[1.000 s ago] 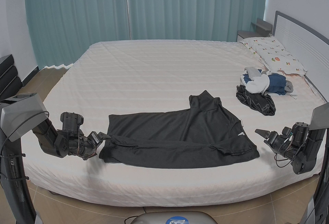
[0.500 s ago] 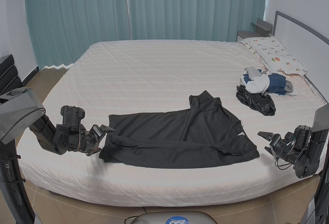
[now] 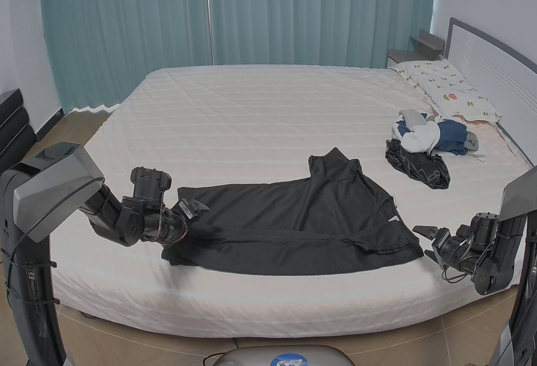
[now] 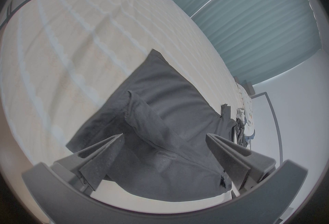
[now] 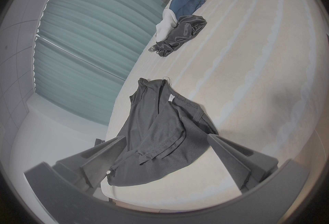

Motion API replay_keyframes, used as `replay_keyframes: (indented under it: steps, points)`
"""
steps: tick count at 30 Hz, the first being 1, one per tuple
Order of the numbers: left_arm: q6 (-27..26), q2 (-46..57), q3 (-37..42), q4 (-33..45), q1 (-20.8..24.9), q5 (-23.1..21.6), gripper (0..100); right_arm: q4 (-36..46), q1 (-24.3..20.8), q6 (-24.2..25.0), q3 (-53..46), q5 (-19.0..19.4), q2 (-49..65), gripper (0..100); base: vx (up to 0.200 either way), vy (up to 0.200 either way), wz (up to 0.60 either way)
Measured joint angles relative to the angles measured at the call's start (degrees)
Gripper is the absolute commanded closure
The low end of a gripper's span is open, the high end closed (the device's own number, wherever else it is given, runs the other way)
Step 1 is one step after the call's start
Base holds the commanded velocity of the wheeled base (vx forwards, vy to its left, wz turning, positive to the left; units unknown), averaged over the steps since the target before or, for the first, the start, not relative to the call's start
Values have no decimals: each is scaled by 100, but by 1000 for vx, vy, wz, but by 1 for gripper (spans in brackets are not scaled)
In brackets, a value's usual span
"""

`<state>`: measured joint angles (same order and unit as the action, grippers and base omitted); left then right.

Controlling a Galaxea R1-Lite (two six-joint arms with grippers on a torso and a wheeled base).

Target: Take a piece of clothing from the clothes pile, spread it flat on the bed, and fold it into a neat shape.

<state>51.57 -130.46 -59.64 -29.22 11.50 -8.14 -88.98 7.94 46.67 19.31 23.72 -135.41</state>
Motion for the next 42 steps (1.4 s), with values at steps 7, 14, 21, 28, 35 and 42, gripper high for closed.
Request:
replay_keyframes:
  steps: [7,14,21,28,35,42]
  points:
    - [-112,-294,-803,702,145,133,0,0,-2,2,-7,0,-34,0,0,0,0]
    - [-246,-763,-1842,1429,79,311,0,0,-4,2,-11,-2,-34,0,0,0,0]
    - [257,-1140,-2586,1324,-260,640,0,0,11,-6,-2,-5,-43,0,0,0,0]
    - [354,-1264,-2661,1282,-638,511,0,0,29,-27,-7,-9,-48,0,0,0,0]
    - [-44,-1151,-2384,1240,-845,-934,0,0,38,-28,-13,-11,-50,0,0,0,0]
    - [-1193,-1002,-1776,706,-1001,-1819,0,0,30,-35,-29,-5,-54,0,0,0,0]
